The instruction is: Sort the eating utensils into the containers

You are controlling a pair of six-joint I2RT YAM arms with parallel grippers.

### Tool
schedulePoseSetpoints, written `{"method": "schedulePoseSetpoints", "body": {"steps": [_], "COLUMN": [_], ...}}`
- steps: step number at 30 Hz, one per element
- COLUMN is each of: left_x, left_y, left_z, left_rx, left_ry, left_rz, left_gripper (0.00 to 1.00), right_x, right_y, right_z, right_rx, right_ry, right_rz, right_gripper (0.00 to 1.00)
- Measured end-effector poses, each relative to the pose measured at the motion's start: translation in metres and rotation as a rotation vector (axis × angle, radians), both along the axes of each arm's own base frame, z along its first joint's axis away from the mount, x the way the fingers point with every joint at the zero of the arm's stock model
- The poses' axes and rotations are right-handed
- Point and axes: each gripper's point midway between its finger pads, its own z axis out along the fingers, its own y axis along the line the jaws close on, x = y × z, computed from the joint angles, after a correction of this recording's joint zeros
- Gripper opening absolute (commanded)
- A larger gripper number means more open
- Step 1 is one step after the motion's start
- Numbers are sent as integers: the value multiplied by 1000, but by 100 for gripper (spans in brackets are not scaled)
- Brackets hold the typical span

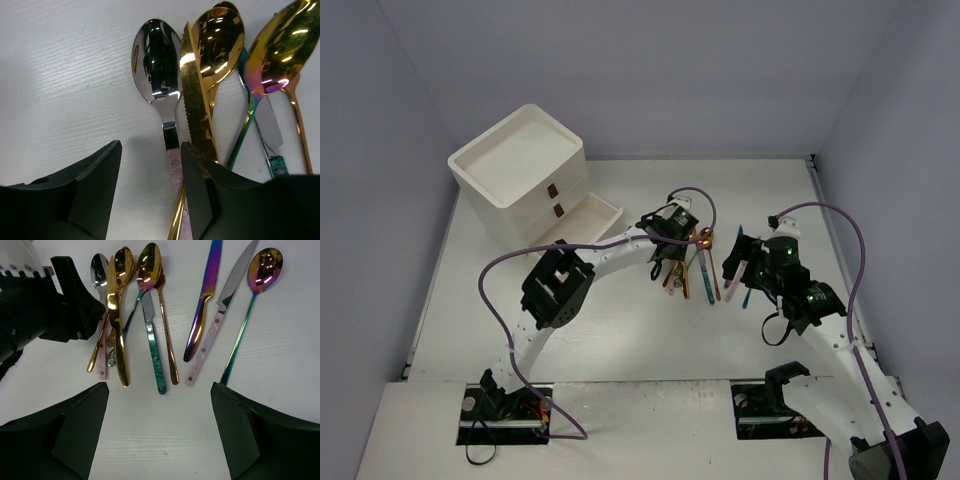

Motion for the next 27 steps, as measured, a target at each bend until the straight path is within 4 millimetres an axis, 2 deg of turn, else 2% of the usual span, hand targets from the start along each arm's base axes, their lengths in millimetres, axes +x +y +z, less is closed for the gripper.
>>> {"method": "schedulePoseSetpoints", "body": {"steps": [3,6,11,18,25,27], "left_x": [1,2,1,0,-17,-24], "left_y": [2,2,3,7,29,39], "left_z": [-10,-11,-18,-20,-18,-8], "left_rx": [18,14,21,18,81,118], "left_ry": [4,3,13,2,26,30], "left_rz": [14,25,35,45,7,-24], "left_gripper": [44,37,17,0,0,0], "right_x": [-1,-1,-2,-2,-4,-4], "right_y": [1,1,1,0,2,2], "right_z": [1,1,1,4,6,8], "right_rx": [4,5,5,10,18,21], "right_ry": [-4,-5,-6,-18,-27,-34], "right_rz": [3,4,5,5,12,13], "right_gripper": [81,81,81,81,81,81]}}
